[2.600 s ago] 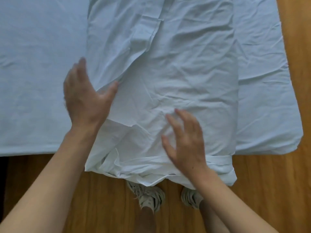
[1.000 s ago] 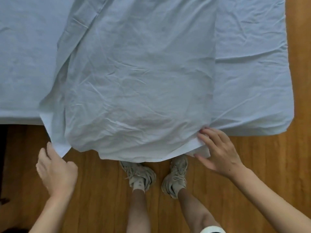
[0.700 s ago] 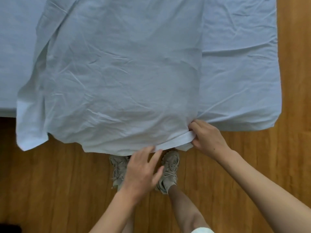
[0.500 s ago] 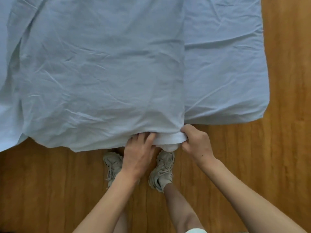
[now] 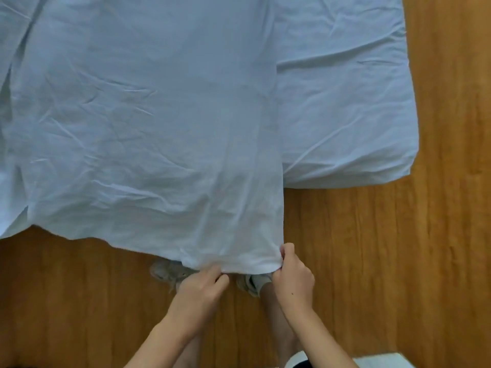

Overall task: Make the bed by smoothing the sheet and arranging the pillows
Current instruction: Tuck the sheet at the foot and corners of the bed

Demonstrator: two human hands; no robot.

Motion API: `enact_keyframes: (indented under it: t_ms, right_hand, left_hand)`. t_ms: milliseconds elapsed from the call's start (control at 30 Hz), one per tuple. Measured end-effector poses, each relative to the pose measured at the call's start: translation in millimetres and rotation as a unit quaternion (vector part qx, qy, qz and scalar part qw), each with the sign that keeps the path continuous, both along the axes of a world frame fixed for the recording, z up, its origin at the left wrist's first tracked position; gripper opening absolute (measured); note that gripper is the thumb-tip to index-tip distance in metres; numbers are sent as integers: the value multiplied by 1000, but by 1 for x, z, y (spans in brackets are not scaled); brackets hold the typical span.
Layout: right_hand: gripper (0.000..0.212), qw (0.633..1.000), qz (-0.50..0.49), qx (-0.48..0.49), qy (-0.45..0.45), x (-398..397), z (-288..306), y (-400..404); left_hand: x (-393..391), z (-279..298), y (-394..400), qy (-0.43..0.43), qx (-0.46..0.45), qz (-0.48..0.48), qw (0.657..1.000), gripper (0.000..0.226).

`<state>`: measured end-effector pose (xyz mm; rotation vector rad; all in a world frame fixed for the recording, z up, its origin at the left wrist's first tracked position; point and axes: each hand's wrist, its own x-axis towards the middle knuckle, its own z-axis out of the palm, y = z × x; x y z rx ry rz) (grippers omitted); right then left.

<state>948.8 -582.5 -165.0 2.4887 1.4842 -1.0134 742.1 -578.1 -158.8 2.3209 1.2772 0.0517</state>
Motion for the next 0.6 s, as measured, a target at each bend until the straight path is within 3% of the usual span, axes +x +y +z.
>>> enact_keyframes:
  t_ms: [67,167,333,400,500,567,600]
  right_hand:
    - [15,988,40,-147,-12,11,-6,-1]
    - [25,956,103,-276,-1,19,-12,-11]
    - [21,978,73,-192,27,-24,-20,-14]
    - [21,984,14,-154,87,-55,-24,-6]
    - [21,965,-134,-106,197,-108,-23,7]
    - [19,933,-238,-75,259,-147,-20,12]
    - [21,916,-277,-56,283,-166,-18,12]
  left_hand:
    - [-15,-18,-5,75,-84,-16,993,31]
    - [-34,-23,-2,72,-129,39,988,37]
    - [-74,-17,19,-10,-109,236,965,29]
    - [-94,-19,28,-53,-100,381,918,27]
    - [-130,-17,40,-142,-76,603,781,26]
    - [-160,-13,43,-183,-70,682,705,33]
    - [-175,-11,44,-196,-74,699,683,40]
